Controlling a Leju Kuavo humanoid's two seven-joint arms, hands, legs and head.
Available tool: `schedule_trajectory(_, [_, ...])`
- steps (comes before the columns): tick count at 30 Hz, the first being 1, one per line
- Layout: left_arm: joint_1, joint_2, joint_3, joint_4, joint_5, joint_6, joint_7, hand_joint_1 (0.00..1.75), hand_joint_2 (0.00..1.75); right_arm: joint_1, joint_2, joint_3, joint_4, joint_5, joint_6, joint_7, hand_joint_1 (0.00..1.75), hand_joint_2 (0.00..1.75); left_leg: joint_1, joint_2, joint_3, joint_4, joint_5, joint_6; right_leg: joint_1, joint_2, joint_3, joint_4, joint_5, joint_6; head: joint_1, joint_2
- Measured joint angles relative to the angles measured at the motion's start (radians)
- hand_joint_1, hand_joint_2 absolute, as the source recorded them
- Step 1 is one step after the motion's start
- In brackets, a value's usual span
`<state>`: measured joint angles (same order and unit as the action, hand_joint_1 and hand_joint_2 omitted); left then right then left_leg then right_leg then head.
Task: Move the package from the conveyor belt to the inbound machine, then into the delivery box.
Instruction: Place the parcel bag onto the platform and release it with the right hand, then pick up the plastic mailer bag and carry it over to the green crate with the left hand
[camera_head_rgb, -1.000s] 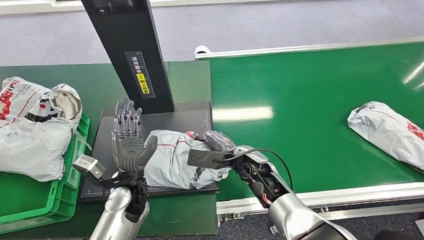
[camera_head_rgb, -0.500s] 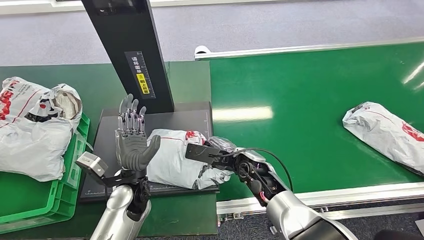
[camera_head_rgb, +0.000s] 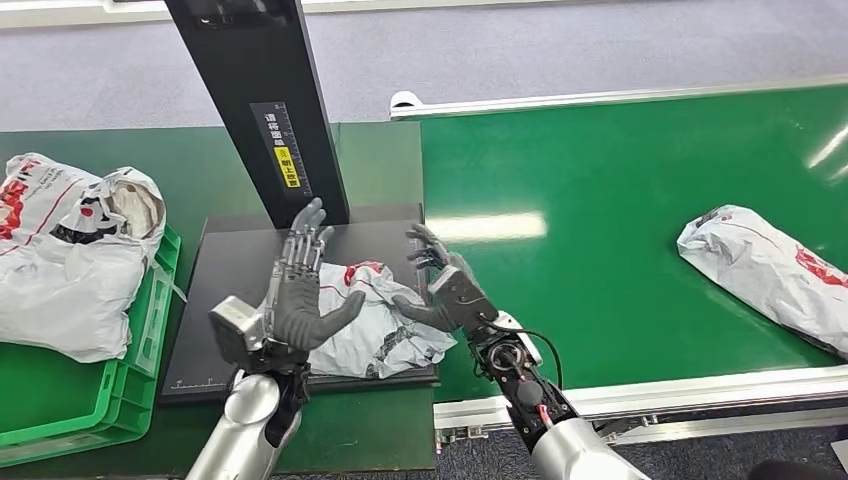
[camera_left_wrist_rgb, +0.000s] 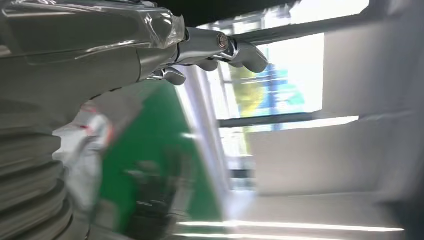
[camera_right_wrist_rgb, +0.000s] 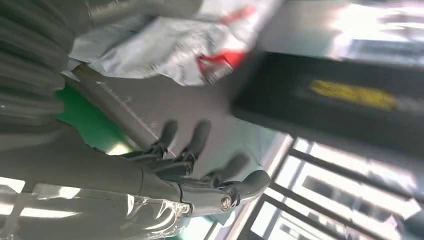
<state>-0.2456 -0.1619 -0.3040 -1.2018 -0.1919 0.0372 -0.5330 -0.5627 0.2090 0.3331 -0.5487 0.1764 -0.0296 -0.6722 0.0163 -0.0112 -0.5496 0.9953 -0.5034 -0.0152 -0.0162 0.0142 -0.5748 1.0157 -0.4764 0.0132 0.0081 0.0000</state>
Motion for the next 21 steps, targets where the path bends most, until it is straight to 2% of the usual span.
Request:
schedule_trajectory(4, [-0.004, 0.009, -0.025, 0.064, -0.199, 0.026, 0.132, 0.0, 1.75, 0.103, -0.002, -0.076, -0.14, -0.137, 0.022, -0.025, 0.0, 1.75, 0.0, 0.0, 0.0, 0.0, 0.0, 0.0, 0.0, 0.0, 0.0, 0.0, 0.0, 0.0, 0.0, 0.0])
schedule_trajectory(10, [-0.024, 0.018, -0.035, 0.149, -0.418, 0.04, 0.265, 0.0, 1.75, 0.227, -0.013, -0.118, -0.343, -0.122, -0.02, -0.005, 0.0, 1.75, 0.0, 0.0, 0.0, 0.0, -0.001, 0.0, 0.0, 0.0, -0.001, 0.0, 0.0, 0.0, 0.0, 0.0])
schedule_trajectory(13, [-0.04, 0.029, -0.052, 0.189, -0.561, 0.02, 0.343, 0.0, 1.75, 0.257, -0.022, -0.136, -0.401, -0.126, -0.012, 0.008, 0.0, 1.75, 0.0, 0.0, 0.0, 0.0, -0.001, 0.0, 0.0, 0.0, 0.0, 0.0, 0.0, 0.0, 0.0, 0.0])
schedule_trajectory(16, [-0.057, 0.032, -0.064, 0.226, -0.658, 0.015, 0.384, 0.0, 1.75, 0.278, -0.027, -0.154, -0.436, -0.131, 0.001, 0.01, 0.0, 1.75, 0.0, 0.0, 0.001, 0.0, -0.001, 0.0, 0.0, 0.0, 0.001, 0.0, 0.0, 0.0, 0.0, 0.0])
schedule_trajectory(20, [-0.075, 0.032, -0.07, 0.259, -0.701, 0.027, 0.404, 1.71, 1.75, 0.298, -0.028, -0.167, -0.464, -0.129, 0.008, 0.011, 0.0, 1.75, 0.0, 0.0, 0.002, 0.0, -0.001, 0.0, 0.0, 0.0, 0.002, 0.0, 0.0, 0.0, 0.0, 0.0])
schedule_trajectory(21, [-0.077, 0.032, -0.07, 0.262, -0.704, 0.028, 0.405, 1.75, 1.75, 0.3, -0.028, -0.168, -0.467, -0.128, 0.009, 0.011, 0.0, 1.75, 0.0, 0.0, 0.002, 0.0, -0.001, 0.0, 0.0, 0.0, 0.002, 0.0, 0.0, 0.0, 0.0, 0.0])
